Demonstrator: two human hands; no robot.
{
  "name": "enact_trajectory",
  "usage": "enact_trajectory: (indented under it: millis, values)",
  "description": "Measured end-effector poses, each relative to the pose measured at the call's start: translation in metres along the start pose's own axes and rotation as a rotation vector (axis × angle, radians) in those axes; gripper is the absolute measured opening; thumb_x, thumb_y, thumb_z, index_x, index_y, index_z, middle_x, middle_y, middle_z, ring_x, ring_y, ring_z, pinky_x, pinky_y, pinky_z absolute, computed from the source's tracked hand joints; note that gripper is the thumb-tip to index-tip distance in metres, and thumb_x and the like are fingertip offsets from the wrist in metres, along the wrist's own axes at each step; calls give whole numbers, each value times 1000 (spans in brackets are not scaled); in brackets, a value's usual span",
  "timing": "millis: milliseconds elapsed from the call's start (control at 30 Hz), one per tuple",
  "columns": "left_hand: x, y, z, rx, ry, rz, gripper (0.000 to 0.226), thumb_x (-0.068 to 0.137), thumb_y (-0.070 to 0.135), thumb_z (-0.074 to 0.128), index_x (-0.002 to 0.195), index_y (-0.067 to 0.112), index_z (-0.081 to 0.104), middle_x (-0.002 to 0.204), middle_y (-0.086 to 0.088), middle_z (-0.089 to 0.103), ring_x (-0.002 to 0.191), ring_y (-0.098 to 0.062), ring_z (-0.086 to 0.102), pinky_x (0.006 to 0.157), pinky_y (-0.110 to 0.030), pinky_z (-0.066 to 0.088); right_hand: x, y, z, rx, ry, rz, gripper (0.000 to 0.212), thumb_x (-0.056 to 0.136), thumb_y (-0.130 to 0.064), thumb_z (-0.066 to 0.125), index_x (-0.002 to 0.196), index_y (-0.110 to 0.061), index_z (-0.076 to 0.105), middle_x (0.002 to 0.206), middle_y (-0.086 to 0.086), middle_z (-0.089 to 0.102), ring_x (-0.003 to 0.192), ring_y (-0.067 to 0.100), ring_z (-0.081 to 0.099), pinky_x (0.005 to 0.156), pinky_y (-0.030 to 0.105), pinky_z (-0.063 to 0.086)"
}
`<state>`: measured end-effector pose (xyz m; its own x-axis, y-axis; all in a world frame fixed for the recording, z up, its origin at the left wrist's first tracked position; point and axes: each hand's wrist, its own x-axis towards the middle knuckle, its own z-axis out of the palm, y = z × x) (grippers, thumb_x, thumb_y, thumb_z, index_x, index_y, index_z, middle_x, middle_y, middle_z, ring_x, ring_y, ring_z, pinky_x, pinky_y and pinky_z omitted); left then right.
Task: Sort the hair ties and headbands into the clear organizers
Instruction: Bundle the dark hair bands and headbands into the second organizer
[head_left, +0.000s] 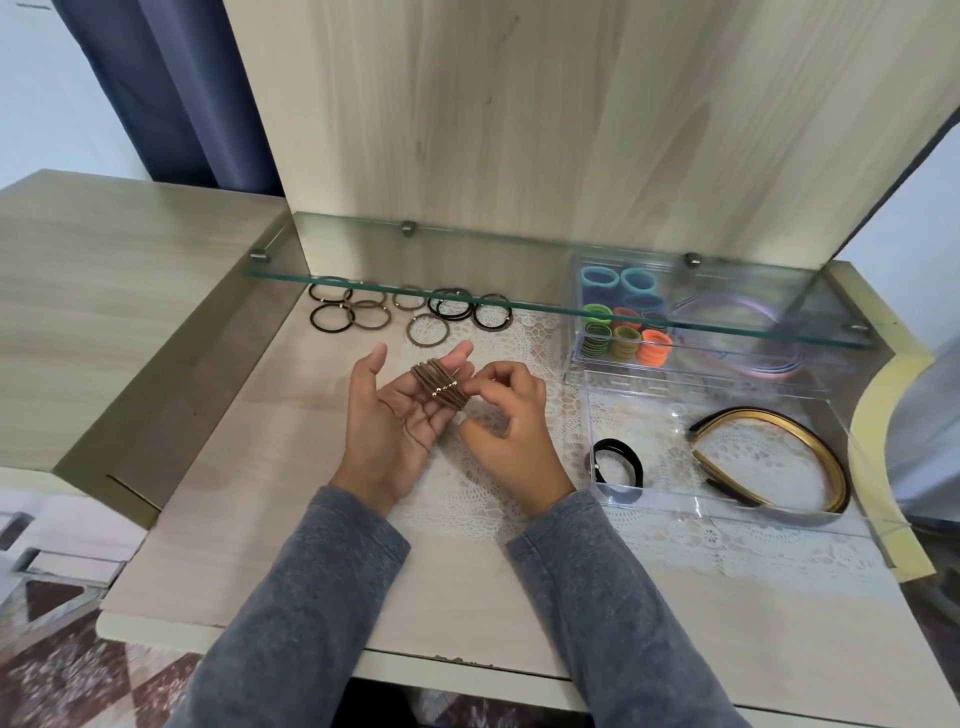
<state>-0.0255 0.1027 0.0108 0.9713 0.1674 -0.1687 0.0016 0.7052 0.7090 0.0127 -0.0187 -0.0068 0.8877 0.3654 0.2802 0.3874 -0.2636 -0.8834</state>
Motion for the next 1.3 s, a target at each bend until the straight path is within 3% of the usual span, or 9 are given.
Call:
enact_trajectory:
  millis: [133, 233, 400, 500, 600, 800, 933, 1067, 1300]
  values:
    - [-3, 2, 4, -10, -1, 10, 78, 99, 52, 23, 90, -4, 77, 124, -16, 68, 112, -25, 66, 98, -30, 53, -1, -3, 0, -17, -47, 22, 22, 69, -21, 55, 80, -40, 59, 100, -7, 44, 105, 13, 34, 93, 12, 25]
    - [-5, 2, 6, -17, 0, 20, 82, 100, 53, 22, 79, -2, 79, 119, -16, 70, 111, -25, 67, 99, -32, 52, -1, -3, 0, -57, -71, 15, 18, 68, -23, 55, 81, -33, 61, 98, -7, 43, 104, 12, 33, 93, 15, 26]
    - [-5, 5, 6, -116, 13, 13, 81, 98, 57, 26, 84, -5, 78, 120, -17, 70, 109, -26, 69, 86, -34, 59, -5, -10, -3, -92, -92, 1, 20, 70, -24, 56, 87, -33, 63, 97, -5, 43, 101, 10, 31, 93, 23, 29]
    - [-5, 8, 2, -156, 7, -28, 80, 96, 60, 29, 97, -4, 77, 122, -15, 69, 111, -26, 68, 88, -37, 59, -6, -16, -10, -230, -105, -66, 22, 74, -28, 57, 92, -33, 67, 99, -5, 43, 102, 12, 31, 95, 30, 32]
    - [-5, 10, 0, -184, -5, -65, 76, 94, 60, 35, 96, -3, 78, 120, -13, 71, 106, -25, 70, 82, -35, 61, -7, -23, -21, -406, -131, -156, 28, 76, -32, 57, 100, -25, 71, 100, -6, 43, 104, 15, 33, 96, 34, 32]
    - [-3, 16, 2, -134, -66, -255, 45, 73, 42, 67, 86, 0, 77, 105, -10, 74, 95, -25, 73, 78, -35, 61, -10, -27, -47, -648, -188, -271, 26, 81, -38, 60, 99, -22, 71, 102, -1, 48, 105, 23, 40, 94, 43, 36]
    - [4, 25, 11, 96, -143, -444, 37, 43, 27, 94, 71, 13, 73, 85, 2, 73, 85, -18, 72, 92, -34, 54, -10, -25, -69, -719, -188, -345, 18, 84, -29, 67, 99, -21, 72, 100, 2, 50, 102, 25, 42, 88, 40, 37]
    - [9, 31, 34, 426, -119, -504, 17, 66, 31, 73, 61, 18, 63, 76, 4, 68, 81, -15, 64, 86, -33, 47, -11, -25, -90, -848, -98, -485, 8, 82, -22, 69, 87, -17, 73, 94, 4, 54, 95, 27, 48, 77, 42, 43]
    - [24, 19, 82, 1161, -110, -436, 7, 86, 22, 66, 79, 20, 63, 75, 5, 66, 76, -11, 64, 80, -30, 42, -15, -37, -133, -1129, -93, -607, 4, 75, -19, 75, 78, -18, 73, 93, 6, 56, 96, 34, 54, 79, 43, 41]
